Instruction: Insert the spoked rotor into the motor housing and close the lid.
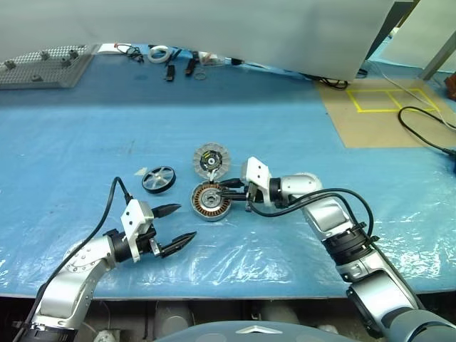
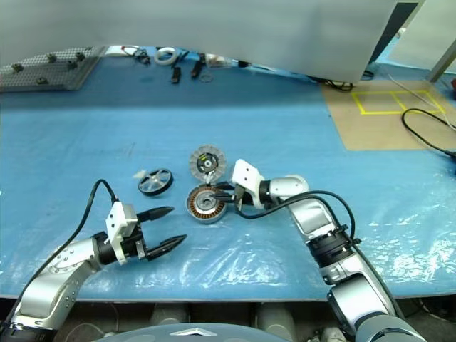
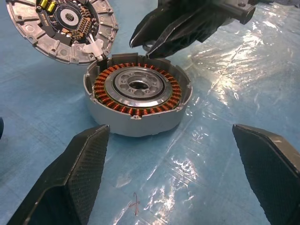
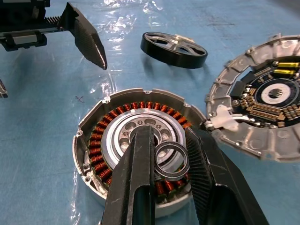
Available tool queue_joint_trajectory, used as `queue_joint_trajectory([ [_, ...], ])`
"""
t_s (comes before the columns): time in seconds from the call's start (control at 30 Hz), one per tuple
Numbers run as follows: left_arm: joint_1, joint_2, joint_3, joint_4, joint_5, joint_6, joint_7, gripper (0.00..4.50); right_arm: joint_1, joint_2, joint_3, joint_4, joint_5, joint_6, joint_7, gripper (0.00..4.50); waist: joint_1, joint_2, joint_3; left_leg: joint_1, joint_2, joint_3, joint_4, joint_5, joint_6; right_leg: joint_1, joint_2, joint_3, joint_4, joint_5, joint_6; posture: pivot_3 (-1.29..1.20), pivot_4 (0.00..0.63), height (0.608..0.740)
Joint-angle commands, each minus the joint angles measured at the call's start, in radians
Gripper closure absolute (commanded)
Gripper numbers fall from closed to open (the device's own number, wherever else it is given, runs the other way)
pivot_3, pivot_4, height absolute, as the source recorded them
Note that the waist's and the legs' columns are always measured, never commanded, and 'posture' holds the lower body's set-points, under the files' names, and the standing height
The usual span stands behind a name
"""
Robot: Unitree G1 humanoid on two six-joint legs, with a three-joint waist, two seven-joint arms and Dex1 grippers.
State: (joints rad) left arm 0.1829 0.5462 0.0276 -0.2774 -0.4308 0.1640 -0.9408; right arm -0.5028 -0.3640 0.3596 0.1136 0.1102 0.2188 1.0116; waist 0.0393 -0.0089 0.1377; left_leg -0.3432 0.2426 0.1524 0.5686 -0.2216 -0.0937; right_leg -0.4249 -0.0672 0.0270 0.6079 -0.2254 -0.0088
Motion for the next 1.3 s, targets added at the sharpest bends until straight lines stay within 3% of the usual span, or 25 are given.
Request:
queue_joint_trajectory([
  [0.03,0.009,-0.001,0.004,-0.044,-0.013,-0.002,0.007,0.07,-0.026,0.019,0.01,-0.011,-0.001,-0.035,0.014,3.87,0.0,0.0,0.0,0.0,0.0,0.0,0.0,0.0,0.0,0.0,0.0,0.0,0.0,0.0,0.0,0.0,0.15,0.74],
  [0.5,0.005,-0.004,-0.003,-0.05,-0.01,0.0,0.021,0.07,-0.072,0.114,0.047,0.156,-0.05,-0.115,0.023,3.87,-0.001,0.0,0.0,0.0,0.0,0.0,0.0,0.0,0.0,0.0,0.0,0.0,0.0,0.0,0.0,0.0,0.15,0.74],
  [1.3,-0.001,0.0,-0.01,-0.041,-0.011,-0.004,0.028,0.07,-0.07,0.11,0.043,0.178,-0.066,-0.127,0.033,3.87,-0.001,0.0,0.0,0.0,0.0,0.0,0.0,0.0,0.0,0.0,0.0,0.0,0.0,0.0,0.0,0.0,0.15,0.74],
])
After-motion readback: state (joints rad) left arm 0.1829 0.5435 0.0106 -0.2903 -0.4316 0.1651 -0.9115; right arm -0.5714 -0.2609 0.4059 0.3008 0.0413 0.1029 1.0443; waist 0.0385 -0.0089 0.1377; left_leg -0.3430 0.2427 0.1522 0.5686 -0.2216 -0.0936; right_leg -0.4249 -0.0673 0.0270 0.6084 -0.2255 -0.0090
